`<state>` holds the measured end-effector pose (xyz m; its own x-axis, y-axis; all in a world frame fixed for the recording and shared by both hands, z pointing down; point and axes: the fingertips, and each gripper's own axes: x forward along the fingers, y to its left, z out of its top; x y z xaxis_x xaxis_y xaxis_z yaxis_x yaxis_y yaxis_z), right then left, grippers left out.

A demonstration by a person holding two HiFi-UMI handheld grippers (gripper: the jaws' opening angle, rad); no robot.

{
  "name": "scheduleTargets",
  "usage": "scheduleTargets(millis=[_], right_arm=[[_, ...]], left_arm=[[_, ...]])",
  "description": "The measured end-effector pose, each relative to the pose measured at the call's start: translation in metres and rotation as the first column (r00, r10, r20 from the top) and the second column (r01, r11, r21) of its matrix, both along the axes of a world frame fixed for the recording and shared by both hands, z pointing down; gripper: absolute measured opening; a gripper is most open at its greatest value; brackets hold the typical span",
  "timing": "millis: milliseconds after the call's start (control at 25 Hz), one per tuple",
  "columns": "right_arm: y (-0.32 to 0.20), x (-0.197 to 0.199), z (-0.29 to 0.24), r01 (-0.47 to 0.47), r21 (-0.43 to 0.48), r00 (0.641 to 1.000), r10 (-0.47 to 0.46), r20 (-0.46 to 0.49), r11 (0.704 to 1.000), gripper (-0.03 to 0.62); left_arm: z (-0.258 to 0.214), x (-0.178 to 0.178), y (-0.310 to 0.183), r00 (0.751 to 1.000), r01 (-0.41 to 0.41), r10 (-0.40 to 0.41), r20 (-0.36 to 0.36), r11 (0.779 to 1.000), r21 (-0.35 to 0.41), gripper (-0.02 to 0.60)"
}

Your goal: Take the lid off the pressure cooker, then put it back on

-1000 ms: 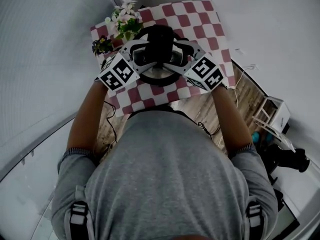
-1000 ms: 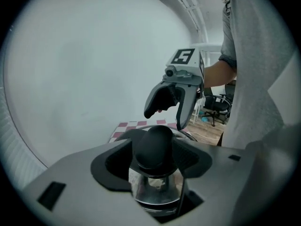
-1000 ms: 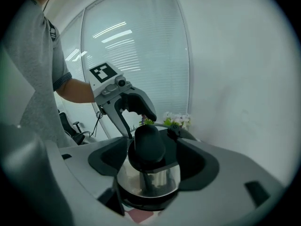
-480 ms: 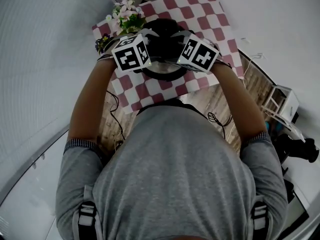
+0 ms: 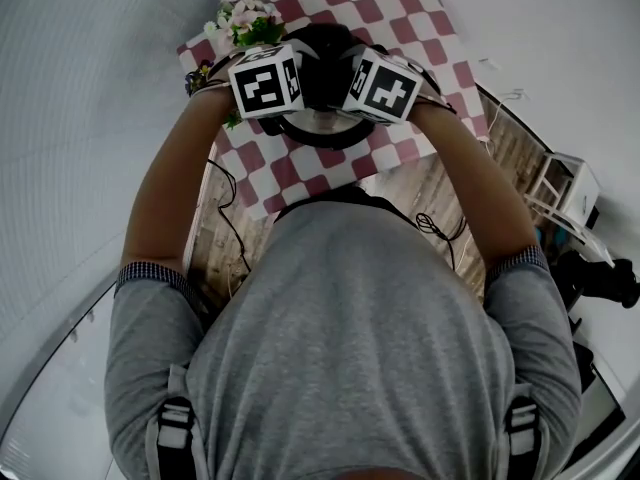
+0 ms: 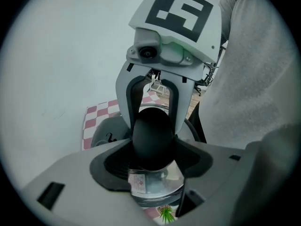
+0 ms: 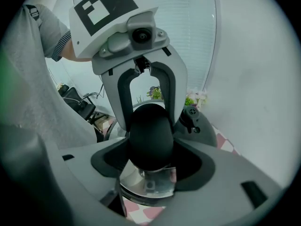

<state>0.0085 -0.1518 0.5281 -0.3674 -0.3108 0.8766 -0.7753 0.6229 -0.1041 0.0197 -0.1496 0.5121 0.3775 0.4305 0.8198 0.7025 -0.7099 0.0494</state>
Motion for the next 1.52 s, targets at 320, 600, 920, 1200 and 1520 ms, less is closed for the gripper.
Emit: scheduleTargets(millis=[320, 600, 920, 1200, 1520], right_arm=[[-0.002, 0.002, 0.005, 0.007, -0.015, 0.999, -0.008, -0.033, 1.000, 0.293], [0.000, 0.002, 0.002, 0.002, -0.023, 0.998, -0.004, -0.060, 1.000, 0.291], [-0.008, -0.009, -0.020, -0.004, 0.018, 0.999, 0.005, -0.054, 1.000, 0.291], [-0.008, -0.012, -0.042, 0.005, 0.050, 0.999, -0.003, -0.049, 0.999, 0.291], [0.007, -0.002, -0.067, 0.059, 0.053, 0.995, -0.054, -0.078, 0.997, 0.291]], left_arm=[[0.003, -0.001, 0.003, 0.998, 0.000, 0.002, 0.060, 0.999, -0.046, 0.299], [0.001, -0.003, 0.004, 0.998, -0.015, 0.017, 0.062, 0.999, -0.031, 0.299], [-0.016, -0.012, -0.003, 0.999, -0.019, 0.020, 0.038, 1.000, -0.009, 0.299], [-0.042, -0.017, -0.004, 1.000, -0.014, 0.014, 0.011, 1.000, 0.005, 0.299], [-0.065, -0.006, 0.009, 0.999, 0.038, -0.037, -0.029, 0.999, 0.015, 0.299]])
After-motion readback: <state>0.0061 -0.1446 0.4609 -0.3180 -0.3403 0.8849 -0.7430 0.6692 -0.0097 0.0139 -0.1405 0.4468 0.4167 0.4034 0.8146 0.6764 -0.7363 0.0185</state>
